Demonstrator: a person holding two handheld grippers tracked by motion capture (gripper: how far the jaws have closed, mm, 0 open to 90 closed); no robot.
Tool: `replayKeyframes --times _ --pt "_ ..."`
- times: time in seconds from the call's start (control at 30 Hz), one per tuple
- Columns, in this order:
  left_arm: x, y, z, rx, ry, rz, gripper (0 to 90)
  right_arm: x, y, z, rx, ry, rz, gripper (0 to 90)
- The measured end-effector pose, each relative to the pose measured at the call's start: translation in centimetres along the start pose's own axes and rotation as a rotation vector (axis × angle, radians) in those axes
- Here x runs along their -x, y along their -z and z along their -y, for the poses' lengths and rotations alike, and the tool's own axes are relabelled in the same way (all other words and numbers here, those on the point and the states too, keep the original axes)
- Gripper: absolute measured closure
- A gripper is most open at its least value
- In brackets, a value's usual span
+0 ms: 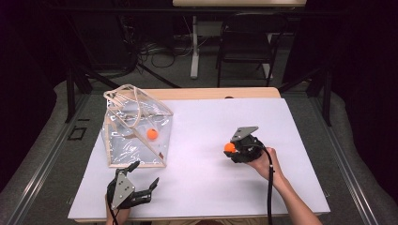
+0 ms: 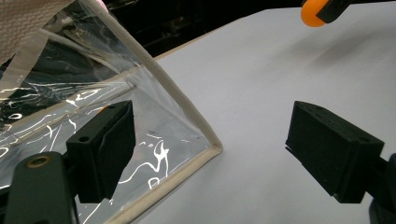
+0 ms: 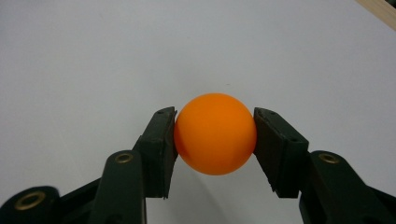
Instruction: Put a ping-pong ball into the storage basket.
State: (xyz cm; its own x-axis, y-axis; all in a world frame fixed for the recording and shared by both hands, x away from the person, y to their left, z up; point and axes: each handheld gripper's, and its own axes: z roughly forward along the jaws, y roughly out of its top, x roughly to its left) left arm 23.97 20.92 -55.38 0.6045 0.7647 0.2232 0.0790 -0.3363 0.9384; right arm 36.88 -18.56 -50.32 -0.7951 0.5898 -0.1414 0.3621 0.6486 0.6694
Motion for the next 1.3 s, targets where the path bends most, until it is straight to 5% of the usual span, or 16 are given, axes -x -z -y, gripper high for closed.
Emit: replayKeyframes --times 1.3 --pt "-0.1 0.0 0.0 -0.001 -0.001 -0.002 15.6 -1.7 -0.3 -3.9 0.059 0.050 -0.044 50.5"
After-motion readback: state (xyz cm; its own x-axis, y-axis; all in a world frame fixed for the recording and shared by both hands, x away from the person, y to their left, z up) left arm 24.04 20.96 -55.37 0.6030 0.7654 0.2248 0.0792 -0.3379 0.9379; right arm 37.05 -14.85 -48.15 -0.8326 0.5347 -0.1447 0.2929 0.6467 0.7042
